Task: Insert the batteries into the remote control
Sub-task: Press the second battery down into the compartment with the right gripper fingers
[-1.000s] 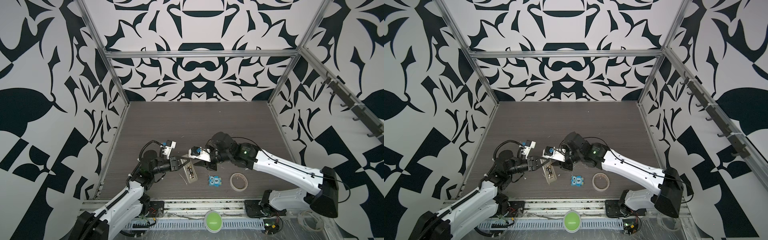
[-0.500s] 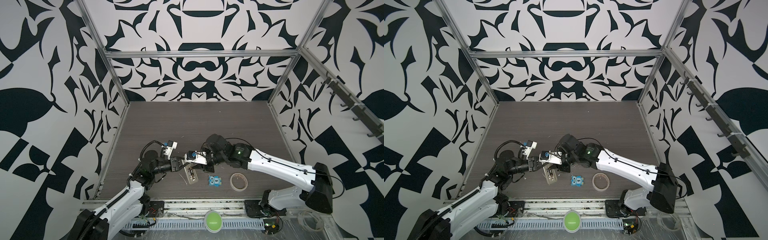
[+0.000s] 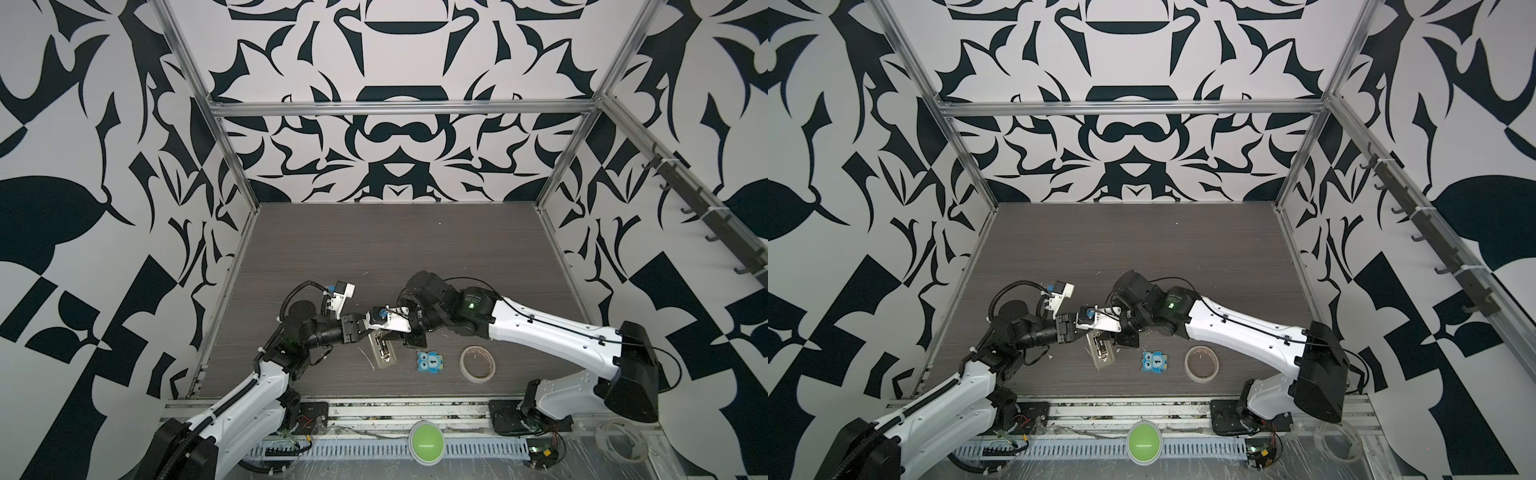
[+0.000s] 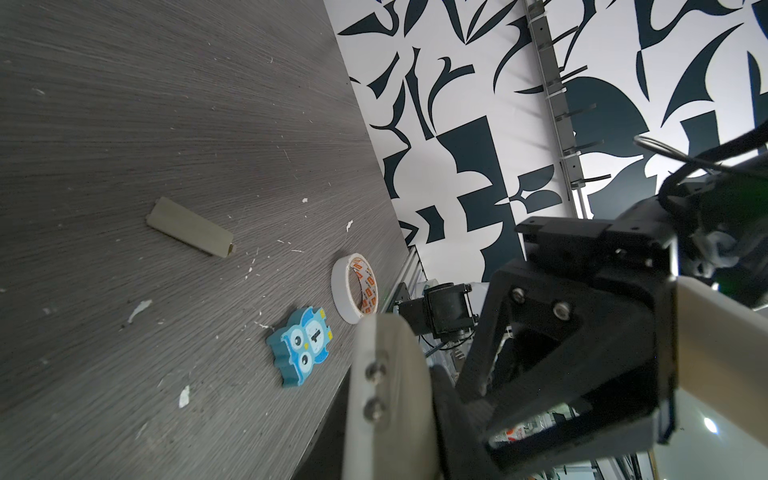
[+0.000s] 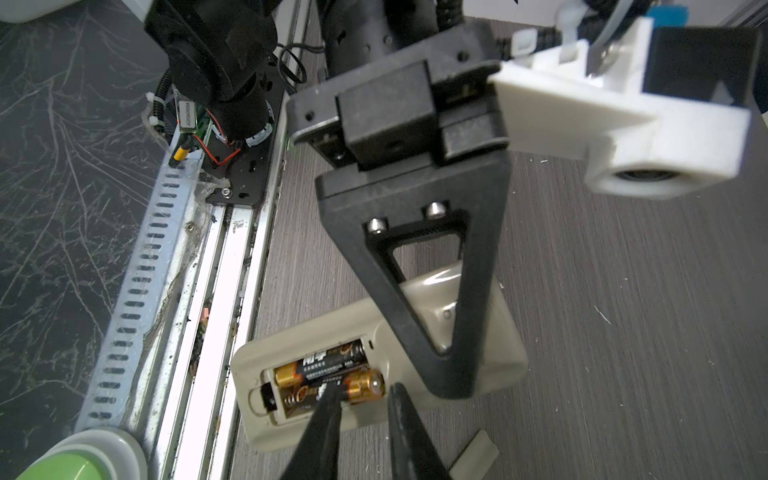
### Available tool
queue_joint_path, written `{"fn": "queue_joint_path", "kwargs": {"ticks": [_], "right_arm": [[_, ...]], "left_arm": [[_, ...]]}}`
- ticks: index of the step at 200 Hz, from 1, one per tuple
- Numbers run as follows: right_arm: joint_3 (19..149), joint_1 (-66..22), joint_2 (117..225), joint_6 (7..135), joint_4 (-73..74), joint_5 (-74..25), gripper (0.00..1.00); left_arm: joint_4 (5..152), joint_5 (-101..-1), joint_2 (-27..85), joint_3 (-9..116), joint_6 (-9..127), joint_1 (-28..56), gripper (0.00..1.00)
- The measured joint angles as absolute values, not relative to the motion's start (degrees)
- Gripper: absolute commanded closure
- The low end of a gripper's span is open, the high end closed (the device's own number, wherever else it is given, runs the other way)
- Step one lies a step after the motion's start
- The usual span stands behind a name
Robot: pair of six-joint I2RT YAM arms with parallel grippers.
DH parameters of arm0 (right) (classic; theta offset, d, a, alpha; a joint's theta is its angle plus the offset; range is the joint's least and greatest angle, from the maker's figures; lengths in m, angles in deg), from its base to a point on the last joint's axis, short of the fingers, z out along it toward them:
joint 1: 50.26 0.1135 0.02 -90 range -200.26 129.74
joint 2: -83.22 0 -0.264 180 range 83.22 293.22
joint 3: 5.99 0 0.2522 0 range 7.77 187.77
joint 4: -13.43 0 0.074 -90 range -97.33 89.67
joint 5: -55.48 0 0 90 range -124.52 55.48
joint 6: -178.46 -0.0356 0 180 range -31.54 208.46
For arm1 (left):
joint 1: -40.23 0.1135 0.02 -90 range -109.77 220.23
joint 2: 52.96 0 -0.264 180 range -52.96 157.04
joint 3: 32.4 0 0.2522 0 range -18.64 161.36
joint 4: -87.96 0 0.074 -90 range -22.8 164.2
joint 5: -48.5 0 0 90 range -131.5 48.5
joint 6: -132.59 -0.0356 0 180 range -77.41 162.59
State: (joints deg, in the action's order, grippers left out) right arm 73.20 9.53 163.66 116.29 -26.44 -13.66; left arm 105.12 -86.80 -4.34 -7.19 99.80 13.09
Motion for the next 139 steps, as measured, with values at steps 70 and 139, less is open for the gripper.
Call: {"fn": "queue_joint_path", "kwargs": {"ticks": [70, 139], "right_arm": [[74.01, 10.58, 165.52, 116.34, -26.72, -15.10, 0.79], [75.17, 11.56, 166.33, 116.95, -27.51, -16.63, 0.82]], "left_arm": [[105.25, -86.78, -4.34, -7.19, 99.80, 13.09, 1.00], [105.12, -86.67, -4.19, -7.19, 99.76, 13.09, 1.00]]}}
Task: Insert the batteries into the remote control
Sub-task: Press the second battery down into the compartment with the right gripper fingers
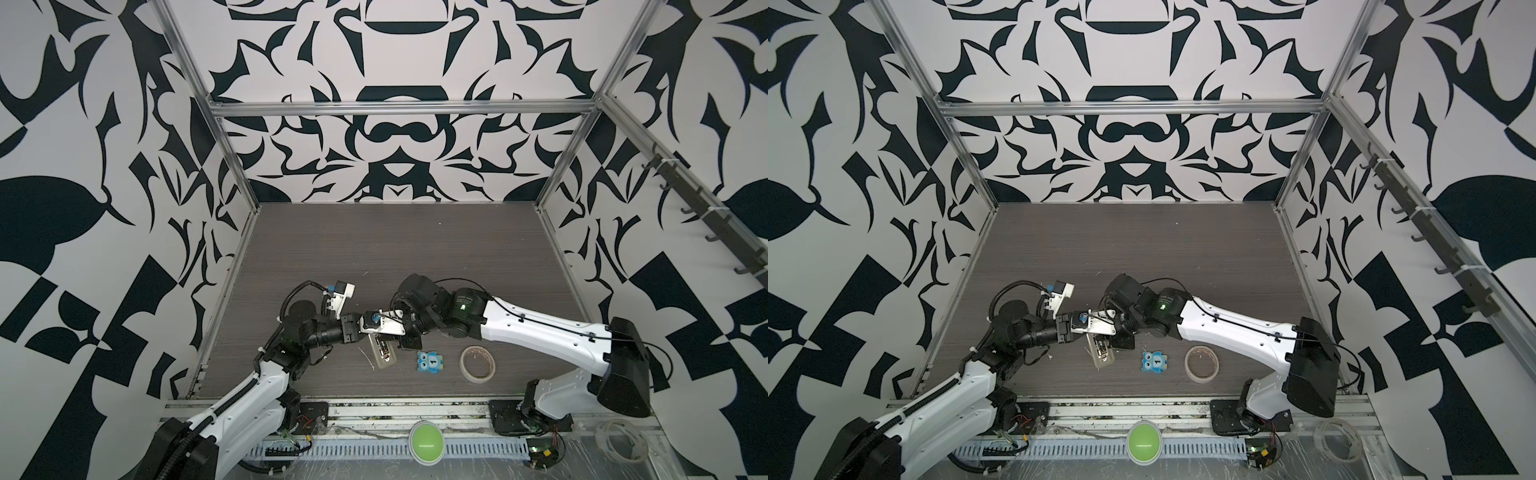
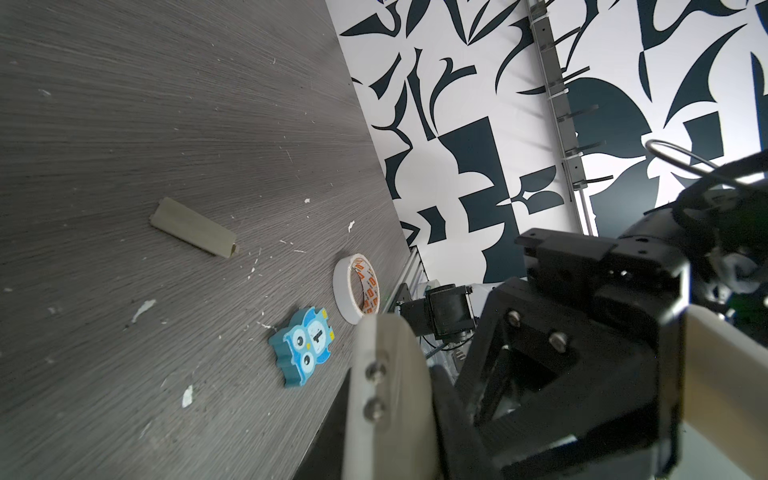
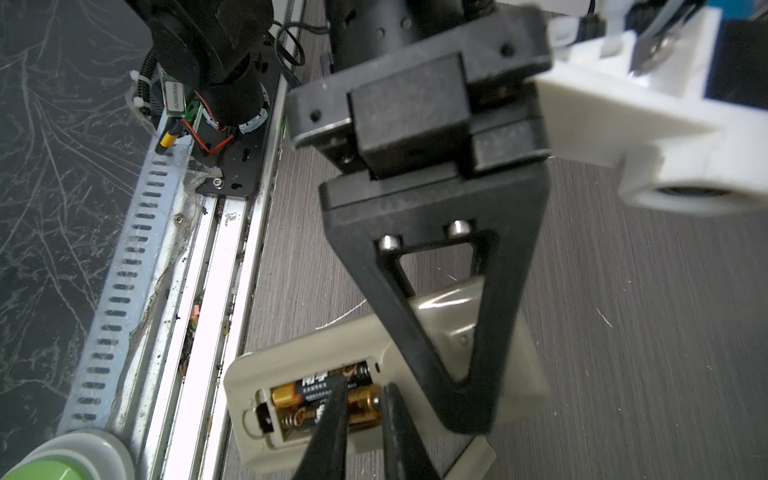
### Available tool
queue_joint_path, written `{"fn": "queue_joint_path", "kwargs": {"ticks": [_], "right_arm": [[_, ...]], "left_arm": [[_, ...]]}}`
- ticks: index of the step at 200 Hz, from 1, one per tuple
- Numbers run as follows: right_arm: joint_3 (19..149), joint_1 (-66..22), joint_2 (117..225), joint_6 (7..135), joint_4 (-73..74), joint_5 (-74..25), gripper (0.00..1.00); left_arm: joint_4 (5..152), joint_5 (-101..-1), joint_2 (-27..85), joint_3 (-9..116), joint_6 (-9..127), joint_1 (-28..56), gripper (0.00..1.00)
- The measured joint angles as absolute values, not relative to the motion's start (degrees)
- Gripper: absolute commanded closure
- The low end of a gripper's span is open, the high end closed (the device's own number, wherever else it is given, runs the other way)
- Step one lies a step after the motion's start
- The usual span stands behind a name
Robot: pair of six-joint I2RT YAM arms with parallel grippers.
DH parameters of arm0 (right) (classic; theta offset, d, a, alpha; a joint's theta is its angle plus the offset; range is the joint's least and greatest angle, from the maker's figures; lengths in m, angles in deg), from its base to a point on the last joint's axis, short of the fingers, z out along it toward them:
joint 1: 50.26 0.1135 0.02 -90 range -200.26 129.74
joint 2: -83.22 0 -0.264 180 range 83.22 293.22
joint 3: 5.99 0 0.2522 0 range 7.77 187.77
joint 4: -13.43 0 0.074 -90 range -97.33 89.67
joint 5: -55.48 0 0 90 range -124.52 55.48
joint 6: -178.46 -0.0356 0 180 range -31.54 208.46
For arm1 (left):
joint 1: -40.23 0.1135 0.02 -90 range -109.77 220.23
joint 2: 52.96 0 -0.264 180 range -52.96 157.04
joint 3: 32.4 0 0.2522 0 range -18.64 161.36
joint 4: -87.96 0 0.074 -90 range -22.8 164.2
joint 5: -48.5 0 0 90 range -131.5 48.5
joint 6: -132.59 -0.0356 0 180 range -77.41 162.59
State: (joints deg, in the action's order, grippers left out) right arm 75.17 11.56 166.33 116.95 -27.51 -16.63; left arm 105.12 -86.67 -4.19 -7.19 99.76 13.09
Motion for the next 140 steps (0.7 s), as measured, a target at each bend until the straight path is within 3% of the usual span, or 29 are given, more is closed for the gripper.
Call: {"fn": "queue_joint_path", "kwargs": {"ticks": [140], "right_arm": [[75.17, 12.48, 166.33, 117.12, -27.71, -19.21, 0.87]], "left_arm": [[103.68, -86.27, -4.47, -7.19, 99.65, 13.09, 1.00]]}}
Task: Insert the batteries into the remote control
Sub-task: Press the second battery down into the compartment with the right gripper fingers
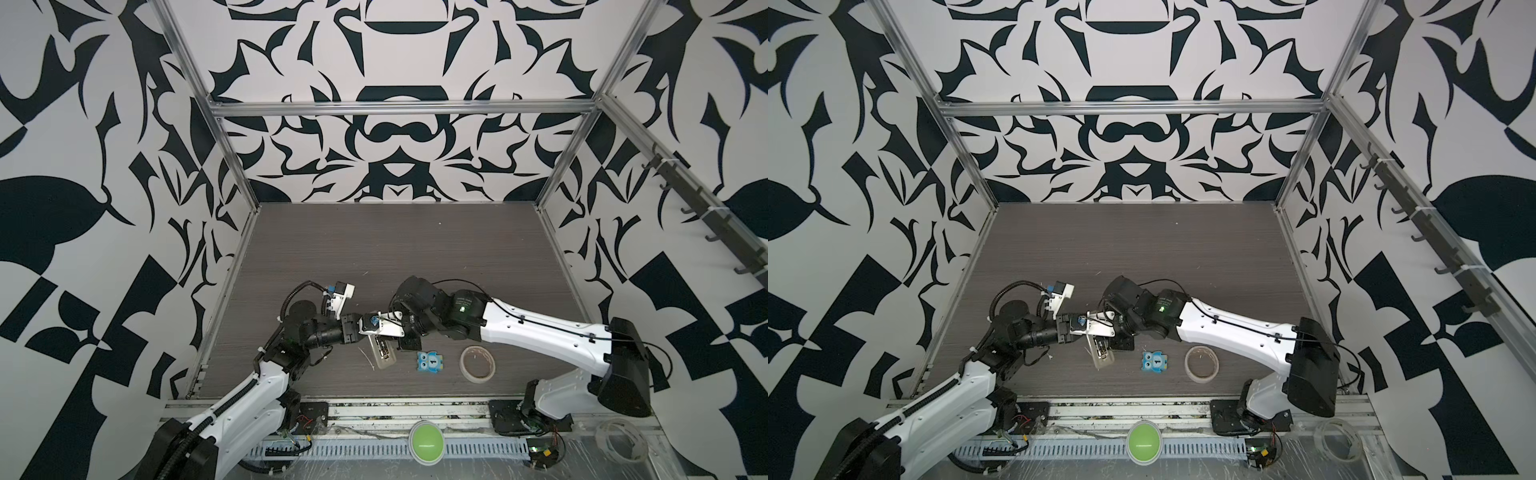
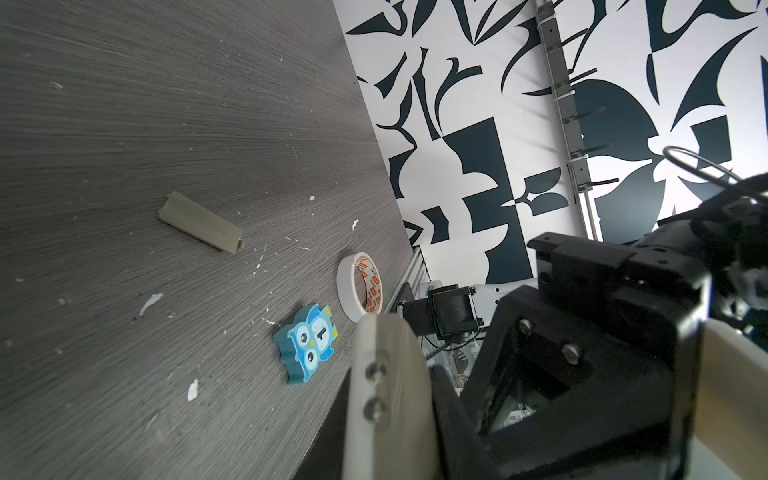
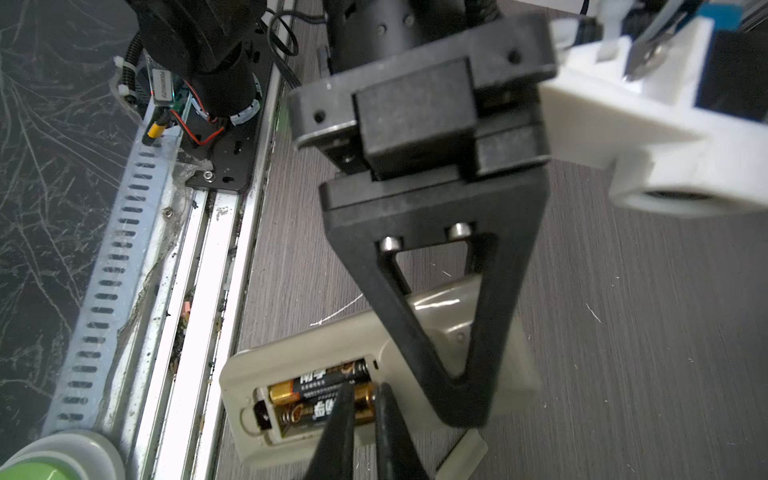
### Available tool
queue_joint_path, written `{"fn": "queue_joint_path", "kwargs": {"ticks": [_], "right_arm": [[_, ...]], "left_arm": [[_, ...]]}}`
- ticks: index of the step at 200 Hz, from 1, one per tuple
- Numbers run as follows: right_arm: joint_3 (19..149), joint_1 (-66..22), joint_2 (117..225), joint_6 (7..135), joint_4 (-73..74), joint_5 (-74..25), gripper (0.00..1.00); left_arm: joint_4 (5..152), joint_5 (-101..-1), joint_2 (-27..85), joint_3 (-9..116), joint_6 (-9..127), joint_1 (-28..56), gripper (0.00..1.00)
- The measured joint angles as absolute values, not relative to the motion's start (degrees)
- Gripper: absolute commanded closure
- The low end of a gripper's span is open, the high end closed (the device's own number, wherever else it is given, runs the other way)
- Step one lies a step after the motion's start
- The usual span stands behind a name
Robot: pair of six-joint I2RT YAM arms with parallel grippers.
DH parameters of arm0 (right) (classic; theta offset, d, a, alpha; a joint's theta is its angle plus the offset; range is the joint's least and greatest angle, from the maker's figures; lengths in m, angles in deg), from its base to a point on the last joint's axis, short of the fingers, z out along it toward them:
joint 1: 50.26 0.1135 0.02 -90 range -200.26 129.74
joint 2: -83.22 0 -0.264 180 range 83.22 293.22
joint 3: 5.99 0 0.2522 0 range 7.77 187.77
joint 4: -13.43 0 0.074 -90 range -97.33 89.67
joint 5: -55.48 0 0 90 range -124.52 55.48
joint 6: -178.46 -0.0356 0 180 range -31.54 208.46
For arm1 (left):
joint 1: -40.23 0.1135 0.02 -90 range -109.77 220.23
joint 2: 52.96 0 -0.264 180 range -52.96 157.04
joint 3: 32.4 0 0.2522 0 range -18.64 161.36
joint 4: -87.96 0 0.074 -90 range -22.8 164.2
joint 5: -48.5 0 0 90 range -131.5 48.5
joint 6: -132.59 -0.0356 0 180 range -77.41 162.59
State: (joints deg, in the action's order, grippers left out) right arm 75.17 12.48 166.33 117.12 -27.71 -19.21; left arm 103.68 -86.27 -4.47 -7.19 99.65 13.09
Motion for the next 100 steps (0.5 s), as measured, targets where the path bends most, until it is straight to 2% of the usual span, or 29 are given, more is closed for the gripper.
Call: {"fn": "queue_joint_path", "kwargs": {"ticks": [100], "right_arm": [[75.17, 12.85, 166.33, 117.12, -28.34, -20.65, 0.89]], "left_arm": [[102.37, -85.88, -5.00, -7.19, 99.56, 13.09, 1.00]]}}
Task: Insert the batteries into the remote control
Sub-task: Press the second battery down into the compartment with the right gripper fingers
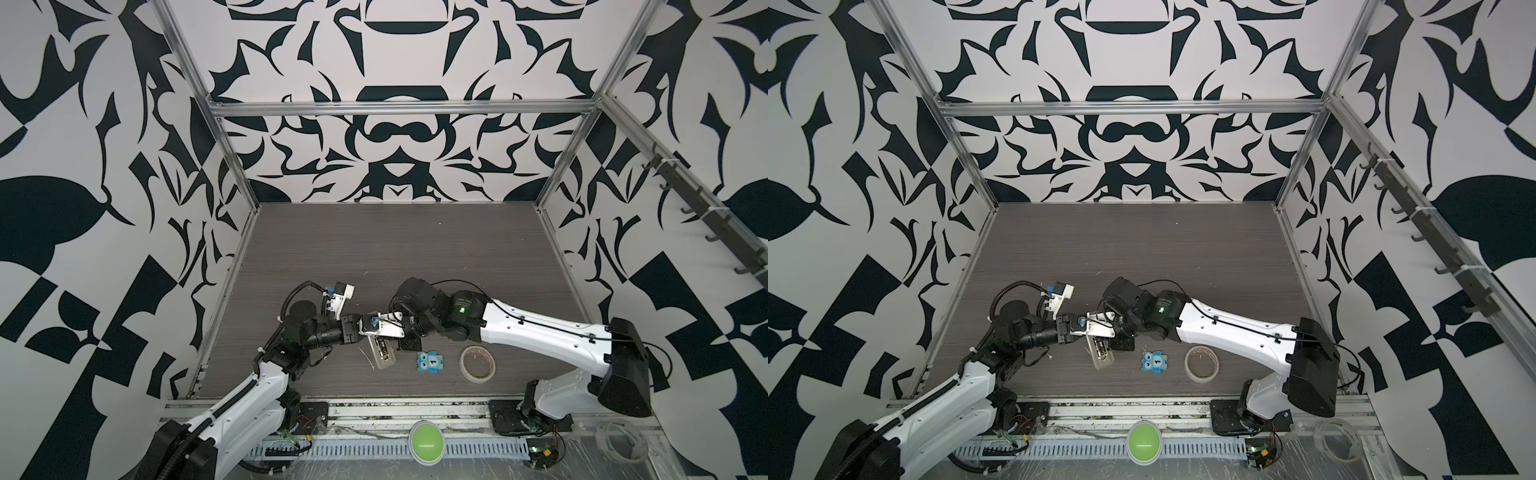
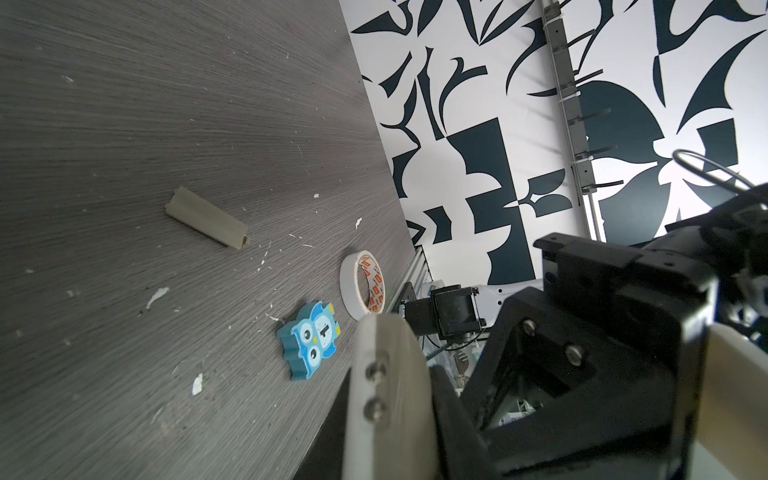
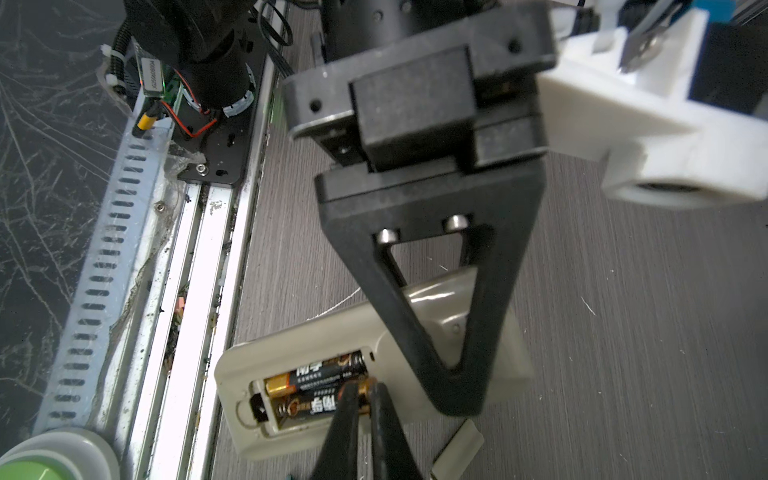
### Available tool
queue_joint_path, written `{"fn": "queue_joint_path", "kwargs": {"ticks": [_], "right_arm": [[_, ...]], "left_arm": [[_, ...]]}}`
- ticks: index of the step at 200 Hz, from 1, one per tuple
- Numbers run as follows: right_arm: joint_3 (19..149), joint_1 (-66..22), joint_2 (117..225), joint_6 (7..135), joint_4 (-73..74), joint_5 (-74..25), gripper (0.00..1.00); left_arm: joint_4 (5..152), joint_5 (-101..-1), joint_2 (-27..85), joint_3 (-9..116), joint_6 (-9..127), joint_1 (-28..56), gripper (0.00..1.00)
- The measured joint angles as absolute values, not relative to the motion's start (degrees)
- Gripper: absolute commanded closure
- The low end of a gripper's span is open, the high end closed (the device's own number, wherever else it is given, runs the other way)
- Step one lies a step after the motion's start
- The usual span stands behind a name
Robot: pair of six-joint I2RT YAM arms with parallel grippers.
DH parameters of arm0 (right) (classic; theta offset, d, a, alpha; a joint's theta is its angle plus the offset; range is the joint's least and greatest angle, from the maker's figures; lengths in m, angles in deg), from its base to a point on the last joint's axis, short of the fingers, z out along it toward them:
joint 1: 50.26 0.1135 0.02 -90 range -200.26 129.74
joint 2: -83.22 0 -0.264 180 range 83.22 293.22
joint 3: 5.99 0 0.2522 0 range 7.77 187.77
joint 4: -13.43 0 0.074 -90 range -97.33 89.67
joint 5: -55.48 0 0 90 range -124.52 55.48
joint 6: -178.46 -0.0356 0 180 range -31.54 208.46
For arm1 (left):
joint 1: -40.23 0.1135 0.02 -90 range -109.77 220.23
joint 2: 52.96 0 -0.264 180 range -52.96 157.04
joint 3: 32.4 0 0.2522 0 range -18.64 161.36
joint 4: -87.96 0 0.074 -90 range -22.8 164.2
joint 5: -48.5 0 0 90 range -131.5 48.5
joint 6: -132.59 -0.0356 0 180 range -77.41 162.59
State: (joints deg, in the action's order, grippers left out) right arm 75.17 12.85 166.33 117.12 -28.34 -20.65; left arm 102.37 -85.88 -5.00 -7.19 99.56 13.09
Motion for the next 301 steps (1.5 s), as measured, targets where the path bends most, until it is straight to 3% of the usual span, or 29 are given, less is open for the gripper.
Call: {"fn": "queue_joint_path", "kwargs": {"ticks": [301], "right_arm": [[77.68, 17.88, 173.06, 117.15, -33.94, -26.49, 0.89]], "left_arm": [[95.94, -82.80, -5.24, -7.33, 96.65, 13.11, 1.00]]}}
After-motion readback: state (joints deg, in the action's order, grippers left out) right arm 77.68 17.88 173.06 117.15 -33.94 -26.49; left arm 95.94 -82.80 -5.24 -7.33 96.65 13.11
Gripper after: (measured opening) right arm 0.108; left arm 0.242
